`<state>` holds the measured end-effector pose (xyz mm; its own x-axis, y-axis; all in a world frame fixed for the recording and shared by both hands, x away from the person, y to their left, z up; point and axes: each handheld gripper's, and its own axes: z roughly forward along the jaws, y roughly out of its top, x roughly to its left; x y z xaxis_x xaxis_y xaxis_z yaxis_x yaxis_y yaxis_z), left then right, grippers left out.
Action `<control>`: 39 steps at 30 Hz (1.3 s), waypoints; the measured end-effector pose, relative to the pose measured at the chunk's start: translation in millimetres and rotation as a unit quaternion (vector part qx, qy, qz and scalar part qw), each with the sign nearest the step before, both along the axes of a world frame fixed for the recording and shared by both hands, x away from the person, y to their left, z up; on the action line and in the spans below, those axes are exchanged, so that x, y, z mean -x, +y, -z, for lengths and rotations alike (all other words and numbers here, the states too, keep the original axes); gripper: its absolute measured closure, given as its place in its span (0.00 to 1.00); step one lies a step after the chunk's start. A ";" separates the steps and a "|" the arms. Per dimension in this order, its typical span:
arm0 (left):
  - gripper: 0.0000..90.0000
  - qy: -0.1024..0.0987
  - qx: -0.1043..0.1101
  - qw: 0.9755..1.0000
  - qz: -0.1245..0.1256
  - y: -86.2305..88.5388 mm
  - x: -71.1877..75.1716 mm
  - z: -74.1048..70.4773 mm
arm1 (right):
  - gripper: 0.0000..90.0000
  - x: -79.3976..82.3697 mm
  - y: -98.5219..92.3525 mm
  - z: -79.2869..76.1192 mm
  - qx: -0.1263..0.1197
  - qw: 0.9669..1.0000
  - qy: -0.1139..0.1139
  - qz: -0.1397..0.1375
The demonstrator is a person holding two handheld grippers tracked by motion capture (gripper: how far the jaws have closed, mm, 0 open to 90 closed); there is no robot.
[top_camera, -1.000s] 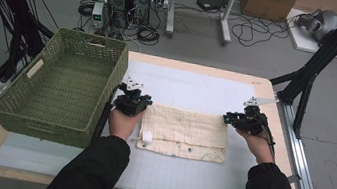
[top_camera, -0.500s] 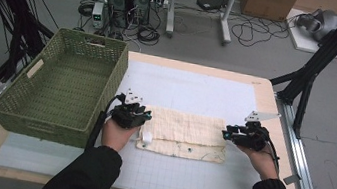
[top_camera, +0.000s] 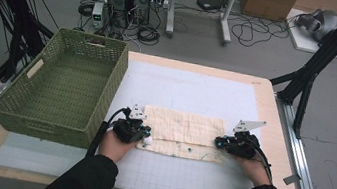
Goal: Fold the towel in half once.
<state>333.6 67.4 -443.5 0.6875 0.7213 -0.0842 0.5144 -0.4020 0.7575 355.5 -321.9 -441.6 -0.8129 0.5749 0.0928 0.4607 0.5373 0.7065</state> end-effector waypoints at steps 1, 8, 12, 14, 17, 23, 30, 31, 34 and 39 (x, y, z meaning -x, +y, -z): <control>0.99 0.001 0.000 1.000 -0.001 0.3 0.0 -0.4 | 0.98 0.1 0.3 -0.1 0.001 1.000 0.000 -0.003; 1.00 -0.002 0.021 1.000 -0.009 5.5 0.1 -7.9 | 0.99 2.3 -4.7 -6.7 -0.018 1.000 -0.001 0.000; 1.00 -0.004 0.034 0.999 -0.011 9.9 -0.4 -15.1 | 0.99 3.2 -6.9 -14.8 -0.026 1.000 -0.014 0.001; 1.00 -0.009 0.036 0.999 -0.013 11.8 -0.1 -19.3 | 0.99 4.4 -6.6 -19.9 -0.031 0.999 -0.018 0.003; 1.00 -0.010 0.038 0.999 -0.014 14.7 0.0 -24.0 | 0.99 4.0 -6.4 -24.1 -0.035 0.999 -0.020 0.002; 1.00 -0.005 0.042 0.999 -0.015 16.7 0.7 -25.4 | 0.98 5.4 -6.9 -26.0 -0.037 0.999 -0.022 0.006; 1.00 -0.002 0.039 0.999 -0.015 16.3 0.1 -24.8 | 0.98 6.4 -8.7 -27.5 -0.045 0.999 -0.012 0.008; 1.00 -0.002 0.041 0.999 -0.015 16.8 1.0 -25.7 | 0.98 7.3 -9.0 -28.7 -0.049 0.999 -0.013 0.007; 1.00 -0.003 0.047 0.999 -0.013 19.4 5.1 -29.9 | 0.98 12.4 -10.0 -33.2 -0.056 0.998 -0.016 0.003; 1.00 -0.005 0.045 0.999 -0.004 25.4 16.8 -35.4 | 0.98 25.7 -9.1 -40.1 -0.050 0.998 -0.024 -0.009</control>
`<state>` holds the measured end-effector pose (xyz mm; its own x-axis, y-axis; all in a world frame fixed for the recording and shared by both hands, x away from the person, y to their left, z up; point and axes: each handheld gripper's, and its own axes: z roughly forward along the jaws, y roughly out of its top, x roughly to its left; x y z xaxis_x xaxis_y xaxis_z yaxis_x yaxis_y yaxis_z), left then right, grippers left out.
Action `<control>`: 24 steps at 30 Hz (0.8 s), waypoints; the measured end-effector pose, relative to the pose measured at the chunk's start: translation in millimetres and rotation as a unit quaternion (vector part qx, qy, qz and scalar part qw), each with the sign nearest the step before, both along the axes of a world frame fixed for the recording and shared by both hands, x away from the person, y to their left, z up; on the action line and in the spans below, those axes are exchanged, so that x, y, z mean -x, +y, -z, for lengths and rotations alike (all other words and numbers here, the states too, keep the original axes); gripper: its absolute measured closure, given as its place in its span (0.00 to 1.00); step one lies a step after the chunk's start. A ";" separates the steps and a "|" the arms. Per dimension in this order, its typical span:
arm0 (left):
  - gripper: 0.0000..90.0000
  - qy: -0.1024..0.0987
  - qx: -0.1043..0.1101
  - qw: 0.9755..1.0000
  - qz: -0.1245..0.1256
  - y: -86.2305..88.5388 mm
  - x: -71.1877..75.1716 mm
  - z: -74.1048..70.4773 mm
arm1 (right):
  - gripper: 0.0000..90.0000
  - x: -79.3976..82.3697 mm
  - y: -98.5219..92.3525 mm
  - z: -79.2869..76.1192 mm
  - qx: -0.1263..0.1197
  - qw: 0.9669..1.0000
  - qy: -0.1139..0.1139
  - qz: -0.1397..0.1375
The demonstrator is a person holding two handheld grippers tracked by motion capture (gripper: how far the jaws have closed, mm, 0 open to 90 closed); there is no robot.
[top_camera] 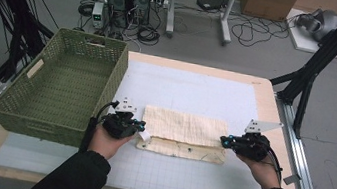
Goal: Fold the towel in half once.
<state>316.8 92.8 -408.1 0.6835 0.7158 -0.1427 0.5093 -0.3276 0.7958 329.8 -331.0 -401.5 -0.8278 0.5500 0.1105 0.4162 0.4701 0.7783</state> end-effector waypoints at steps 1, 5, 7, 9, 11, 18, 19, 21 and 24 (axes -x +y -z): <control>1.00 0.001 0.000 1.000 0.001 1.5 2.6 -0.5 | 0.98 3.3 0.6 -1.4 0.001 1.000 0.001 -0.002; 1.00 0.007 0.001 1.000 0.010 5.6 14.2 0.6 | 0.98 13.2 1.8 -1.4 0.002 1.000 0.000 -0.012; 1.00 0.012 -0.005 1.000 0.016 4.6 19.4 5.0 | 0.98 16.6 0.5 6.1 0.008 1.000 0.009 -0.012; 1.00 0.020 -0.015 0.999 0.022 3.3 21.7 12.1 | 0.98 18.3 -0.5 16.8 0.009 1.000 0.023 -0.011; 1.00 0.028 -0.020 0.999 0.026 2.3 21.5 20.1 | 0.98 19.6 0.6 28.6 0.021 0.999 0.036 -0.013; 0.83 0.026 -0.007 0.999 0.038 -5.3 8.3 23.0 | 0.81 19.5 3.0 33.5 0.009 1.000 0.028 -0.010; 0.81 0.027 -0.014 0.999 0.042 -8.9 6.9 23.9 | 0.80 19.6 4.4 32.3 0.004 1.000 0.026 -0.007; 0.77 0.033 -0.019 0.998 0.051 -15.4 5.9 27.7 | 0.76 19.4 7.6 32.9 0.003 1.000 0.025 -0.019; 0.78 0.032 -0.040 0.997 0.056 -21.3 5.5 33.3 | 0.76 19.7 14.3 37.9 0.016 0.999 0.030 -0.032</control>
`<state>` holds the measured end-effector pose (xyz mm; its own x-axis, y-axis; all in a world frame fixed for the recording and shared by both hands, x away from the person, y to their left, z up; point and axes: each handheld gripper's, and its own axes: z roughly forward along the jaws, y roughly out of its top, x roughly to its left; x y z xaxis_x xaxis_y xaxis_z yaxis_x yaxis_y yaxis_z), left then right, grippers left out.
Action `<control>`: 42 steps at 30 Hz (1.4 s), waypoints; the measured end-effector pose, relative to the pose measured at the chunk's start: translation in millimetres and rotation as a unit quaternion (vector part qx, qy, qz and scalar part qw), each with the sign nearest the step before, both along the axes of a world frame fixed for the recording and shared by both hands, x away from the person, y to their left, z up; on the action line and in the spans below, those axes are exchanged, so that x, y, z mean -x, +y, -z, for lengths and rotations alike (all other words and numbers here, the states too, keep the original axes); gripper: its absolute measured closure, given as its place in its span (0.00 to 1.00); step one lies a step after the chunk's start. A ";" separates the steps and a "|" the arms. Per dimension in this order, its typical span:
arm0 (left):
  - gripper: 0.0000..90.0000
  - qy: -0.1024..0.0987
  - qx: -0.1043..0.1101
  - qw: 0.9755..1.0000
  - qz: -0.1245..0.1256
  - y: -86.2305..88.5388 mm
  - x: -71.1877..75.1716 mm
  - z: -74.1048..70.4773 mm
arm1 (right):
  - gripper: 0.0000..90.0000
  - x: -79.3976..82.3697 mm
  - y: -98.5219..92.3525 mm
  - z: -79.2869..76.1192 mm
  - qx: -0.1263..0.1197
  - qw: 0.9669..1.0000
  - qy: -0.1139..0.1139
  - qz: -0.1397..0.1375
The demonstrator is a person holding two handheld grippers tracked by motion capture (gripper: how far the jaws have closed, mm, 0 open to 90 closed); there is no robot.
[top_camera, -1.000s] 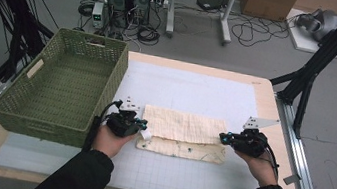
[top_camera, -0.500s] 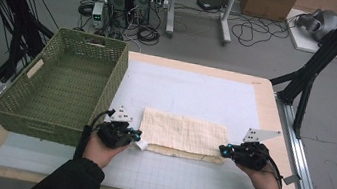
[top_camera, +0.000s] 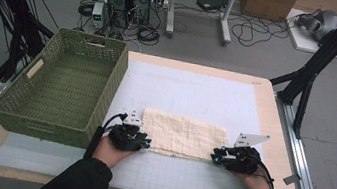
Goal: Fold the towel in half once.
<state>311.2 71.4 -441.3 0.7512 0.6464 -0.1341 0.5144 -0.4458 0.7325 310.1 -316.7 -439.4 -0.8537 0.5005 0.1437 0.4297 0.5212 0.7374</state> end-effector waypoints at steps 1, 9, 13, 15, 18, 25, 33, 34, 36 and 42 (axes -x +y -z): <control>0.84 -0.011 -0.004 1.000 -0.005 -0.7 1.2 0.7 | 0.77 -0.4 1.7 2.3 0.006 1.000 0.003 -0.001; 1.00 -0.011 0.006 1.000 -0.011 5.2 2.9 -4.6 | 0.97 0.0 1.7 2.3 -0.002 1.000 0.002 -0.013; 1.00 -0.011 0.017 1.000 -0.014 11.7 6.1 -10.3 | 0.97 2.3 -1.1 -3.7 -0.015 1.000 -0.004 -0.011; 1.00 -0.012 0.023 1.000 -0.014 14.8 8.4 -12.9 | 0.97 3.7 -2.3 -7.7 -0.024 1.000 -0.009 -0.011; 1.00 -0.006 0.026 1.000 -0.009 18.4 11.2 -14.0 | 0.97 6.0 -1.7 -7.2 -0.019 1.000 -0.006 -0.016; 0.85 -0.008 0.024 1.000 0.004 10.8 9.2 -6.8 | 0.84 4.0 0.2 1.4 -0.008 1.000 0.014 -0.018; 0.96 -0.012 -0.004 1.000 0.011 -1.8 6.5 1.2 | 0.75 2.5 13.1 4.6 0.009 1.000 0.009 -0.024; 0.98 -0.014 -0.007 1.000 0.011 -2.1 7.2 0.1 | 0.77 2.2 13.2 4.9 0.006 1.000 0.007 -0.023; 0.99 -0.011 -0.004 1.000 0.008 0.4 7.1 -2.2 | 0.79 0.7 11.5 5.1 0.005 1.000 0.012 -0.020; 0.99 -0.003 0.007 1.000 0.008 12.4 14.0 -6.7 | 0.82 3.1 10.1 4.9 0.005 1.000 0.013 -0.022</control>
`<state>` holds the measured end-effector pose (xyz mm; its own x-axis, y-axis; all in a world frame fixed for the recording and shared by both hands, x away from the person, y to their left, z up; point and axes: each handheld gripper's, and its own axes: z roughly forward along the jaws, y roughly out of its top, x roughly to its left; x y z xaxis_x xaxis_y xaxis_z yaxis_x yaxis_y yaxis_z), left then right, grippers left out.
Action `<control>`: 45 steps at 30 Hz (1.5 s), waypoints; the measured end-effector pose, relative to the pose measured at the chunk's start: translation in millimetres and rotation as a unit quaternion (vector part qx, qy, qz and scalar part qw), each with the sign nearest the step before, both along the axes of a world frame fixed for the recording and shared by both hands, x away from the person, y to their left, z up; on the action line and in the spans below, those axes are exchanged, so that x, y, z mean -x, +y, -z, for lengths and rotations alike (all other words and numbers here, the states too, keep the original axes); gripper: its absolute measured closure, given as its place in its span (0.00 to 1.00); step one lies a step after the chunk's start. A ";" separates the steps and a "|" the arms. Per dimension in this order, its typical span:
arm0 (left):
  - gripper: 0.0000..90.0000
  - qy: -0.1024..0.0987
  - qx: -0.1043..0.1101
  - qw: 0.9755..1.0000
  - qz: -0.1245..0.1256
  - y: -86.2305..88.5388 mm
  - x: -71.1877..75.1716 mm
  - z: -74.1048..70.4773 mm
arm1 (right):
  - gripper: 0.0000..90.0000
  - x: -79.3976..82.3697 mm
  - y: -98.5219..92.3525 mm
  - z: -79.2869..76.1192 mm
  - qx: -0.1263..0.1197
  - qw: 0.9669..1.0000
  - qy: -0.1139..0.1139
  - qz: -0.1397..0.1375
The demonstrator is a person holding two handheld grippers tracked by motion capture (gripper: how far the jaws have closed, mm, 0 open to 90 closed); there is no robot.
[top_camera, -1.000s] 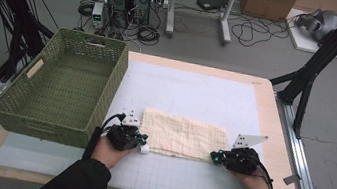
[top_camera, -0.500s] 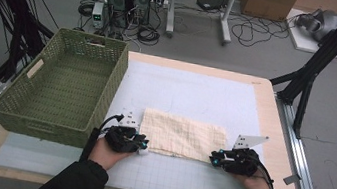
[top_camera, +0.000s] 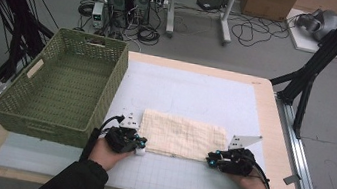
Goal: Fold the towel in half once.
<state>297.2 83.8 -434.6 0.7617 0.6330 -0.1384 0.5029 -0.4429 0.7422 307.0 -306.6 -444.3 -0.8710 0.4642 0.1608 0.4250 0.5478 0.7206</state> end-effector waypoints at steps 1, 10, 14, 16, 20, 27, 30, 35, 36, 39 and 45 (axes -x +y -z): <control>0.99 0.001 -0.002 1.000 0.002 0.9 0.6 1.3 | 0.82 0.6 -0.4 0.2 0.000 1.000 0.000 0.000; 0.92 -0.006 0.012 1.000 -0.005 3.9 -3.0 6.3 | 0.76 1.4 -3.3 1.9 -0.013 1.000 -0.001 0.001; 0.82 0.001 0.034 0.999 -0.015 -0.5 -7.4 5.9 | 0.71 2.2 -4.3 -0.8 -0.024 1.000 -0.014 0.006; 0.81 -0.005 0.038 0.999 -0.014 -4.2 -8.5 6.6 | 0.67 1.1 -5.8 -1.3 -0.034 0.999 -0.012 0.013; 0.77 -0.010 0.047 0.999 -0.018 -8.5 -11.4 8.4 | 0.61 0.0 -8.3 -2.6 -0.042 0.999 -0.017 0.025; 0.73 -0.010 0.054 0.998 -0.028 -6.9 -16.5 10.5 | 0.56 -3.3 -9.9 -4.2 -0.050 0.998 -0.018 0.041; 0.71 -0.008 0.063 0.997 -0.038 -7.1 -18.3 11.4 | 0.54 -4.9 -8.3 -3.9 -0.046 0.998 -0.017 0.045; 0.67 -0.006 0.048 0.998 -0.037 -10.8 -21.5 8.7 | 0.50 -7.0 -7.9 -4.4 -0.046 0.998 -0.018 0.049; 0.65 -0.008 0.051 0.998 -0.037 -13.1 -22.2 5.9 | 0.50 -7.4 -8.0 -4.6 -0.047 0.997 -0.016 0.051; 0.65 -0.017 0.049 0.998 -0.032 -20.8 -26.9 -3.4 | 0.49 -10.1 -7.9 -5.9 -0.047 0.997 -0.013 0.054; 0.65 -0.026 0.054 0.997 -0.039 -32.1 -42.8 -17.2 | 0.49 -17.4 -1.1 -11.0 -0.042 0.998 -0.009 0.054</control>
